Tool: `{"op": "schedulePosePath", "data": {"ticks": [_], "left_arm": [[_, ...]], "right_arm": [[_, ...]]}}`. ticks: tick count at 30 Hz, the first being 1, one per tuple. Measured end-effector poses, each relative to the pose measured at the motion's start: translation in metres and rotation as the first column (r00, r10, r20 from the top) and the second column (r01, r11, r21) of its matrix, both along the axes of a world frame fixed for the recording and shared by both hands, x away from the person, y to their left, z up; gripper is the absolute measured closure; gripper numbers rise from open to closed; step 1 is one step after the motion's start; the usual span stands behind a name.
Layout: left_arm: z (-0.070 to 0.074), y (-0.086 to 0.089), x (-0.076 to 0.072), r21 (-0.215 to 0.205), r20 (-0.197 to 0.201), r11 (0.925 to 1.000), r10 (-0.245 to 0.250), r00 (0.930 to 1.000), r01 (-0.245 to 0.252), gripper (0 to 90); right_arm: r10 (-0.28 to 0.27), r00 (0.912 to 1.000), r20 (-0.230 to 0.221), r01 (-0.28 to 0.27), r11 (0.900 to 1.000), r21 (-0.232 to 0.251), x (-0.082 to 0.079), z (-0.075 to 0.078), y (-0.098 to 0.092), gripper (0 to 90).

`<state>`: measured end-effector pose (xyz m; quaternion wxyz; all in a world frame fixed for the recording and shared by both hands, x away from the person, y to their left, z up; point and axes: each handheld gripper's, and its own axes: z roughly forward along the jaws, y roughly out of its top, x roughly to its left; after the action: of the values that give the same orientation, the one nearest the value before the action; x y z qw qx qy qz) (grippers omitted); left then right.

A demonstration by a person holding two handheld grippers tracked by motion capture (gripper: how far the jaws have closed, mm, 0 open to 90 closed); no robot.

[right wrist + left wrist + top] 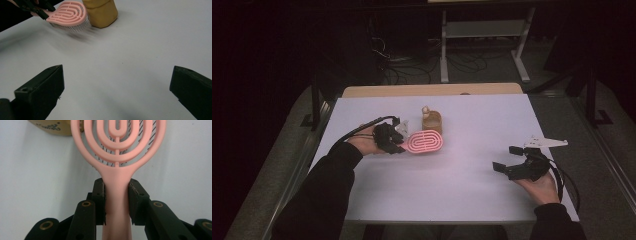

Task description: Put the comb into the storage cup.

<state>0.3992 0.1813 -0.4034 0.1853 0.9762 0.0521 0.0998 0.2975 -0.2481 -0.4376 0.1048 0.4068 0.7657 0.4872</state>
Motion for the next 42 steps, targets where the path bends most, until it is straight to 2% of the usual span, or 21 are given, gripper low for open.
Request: {"op": "schedulePosePath", "data": {"ticks": [12,16,24,28,33,37,42], "left_arm": [[0.017,0.011,-0.008,-0.047,0.016,0.9989,0.007,0.9998,-0.007,70.0],[0.023,0.012,-0.011,-0.075,0.018,0.9971,0.014,0.9997,-0.013,70.0],[0.036,0.017,-0.015,-0.087,0.018,0.996,0.02,0.9997,-0.018,69.9],[0.041,0.018,-0.018,-0.101,0.03,0.9948,0.019,0.9994,-0.016,70.0],[0.047,0.018,-0.021,-0.121,0.039,0.9926,0.019,0.9991,-0.015,70.0],[0.053,0.017,-0.026,-0.106,0.051,0.9944,0.006,0.9987,-0.001,70.0],[0.062,0.017,-0.031,-0.125,0.075,0.9922,0.005,0.9972,0.004,69.9]], "right_arm": [[-0.002,1.0,-0.006,0.002,1.0,0.0,0.0,0.0,0.0,0.0],[-0.001,1.0,-0.008,0.001,1.0,-0.002,0.0,-0.001,0.0,0.0],[-0.003,0.9999,-0.01,0.003,1.0,0.004,0.0,-0.001,0.0,0.0],[-0.012,0.9999,-0.008,0.012,1.0,0.018,-0.001,0.0,-0.002,0.0],[-0.003,0.9999,-0.011,0.003,1.0,0.008,-0.001,0.001,0.0,0.0],[0.006,1.0,-0.005,-0.006,1.0,0.003,-0.003,0.005,0.002,0.0],[0.017,0.9998,-0.005,-0.017,1.0,-0.001,-0.004,0.01,0.006,0.0]]}}
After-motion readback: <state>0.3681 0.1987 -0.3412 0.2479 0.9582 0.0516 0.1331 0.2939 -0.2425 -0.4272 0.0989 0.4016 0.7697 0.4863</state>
